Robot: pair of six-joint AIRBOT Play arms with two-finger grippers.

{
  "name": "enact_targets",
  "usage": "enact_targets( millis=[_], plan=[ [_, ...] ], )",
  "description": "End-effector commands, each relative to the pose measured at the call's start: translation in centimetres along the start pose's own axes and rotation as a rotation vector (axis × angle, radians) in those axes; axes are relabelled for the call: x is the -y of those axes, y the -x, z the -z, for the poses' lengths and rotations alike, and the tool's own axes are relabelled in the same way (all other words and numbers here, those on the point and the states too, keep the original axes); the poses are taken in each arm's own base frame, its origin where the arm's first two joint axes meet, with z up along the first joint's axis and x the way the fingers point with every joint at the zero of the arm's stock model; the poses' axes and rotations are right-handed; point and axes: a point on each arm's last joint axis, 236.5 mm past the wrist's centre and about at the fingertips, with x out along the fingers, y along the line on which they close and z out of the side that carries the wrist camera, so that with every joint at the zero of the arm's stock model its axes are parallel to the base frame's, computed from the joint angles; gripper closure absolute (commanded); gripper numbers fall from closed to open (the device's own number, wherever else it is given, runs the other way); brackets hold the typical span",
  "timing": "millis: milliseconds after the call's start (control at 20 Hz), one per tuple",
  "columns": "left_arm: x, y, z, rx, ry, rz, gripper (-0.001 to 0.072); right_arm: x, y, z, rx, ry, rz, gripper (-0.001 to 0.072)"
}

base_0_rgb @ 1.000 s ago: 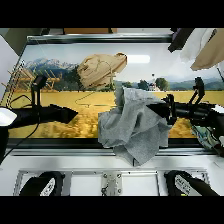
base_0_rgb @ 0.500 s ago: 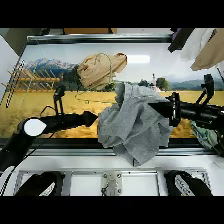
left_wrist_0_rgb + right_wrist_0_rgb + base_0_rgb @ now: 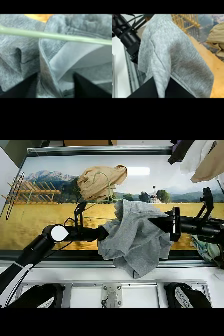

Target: Fold the clothes and pants, and hang the long-sleeved shirts on hangers.

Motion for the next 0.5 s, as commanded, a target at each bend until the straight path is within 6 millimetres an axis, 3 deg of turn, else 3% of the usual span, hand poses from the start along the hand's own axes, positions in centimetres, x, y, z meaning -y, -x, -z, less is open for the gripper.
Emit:
enact_targets(
  millis=[0,50,150,350,450],
  plan=[
    [-0.9,-1.3,0.9,-0.053,0.021,-0.025,0.054,-0.4,0.1,-0.2,-0.004,-0.008,0.002,0.0699],
    [-1.4,-1.6,1.0,-0.062,0.01,-0.042,0.069,-0.5,0.1,-0.2,-0.003,-0.026,0.002,0.0699],
    [-2.9,-0.8,0.6,-0.057,0.004,-0.082,0.0692,-0.6,0.1,-0.4,0.0,-0.046,0.003,0.0699],
    [-5.8,3.7,-2.0,0.021,0.085,-0.115,0.0692,-1.3,0.2,-2.0,0.056,-0.082,-0.006,0.0699],
    [-6.2,4.9,-2.3,0.036,0.09,-0.116,0.0693,-1.8,0.3,-3.4,0.108,-0.087,-0.016,0.0699]
  ],
)
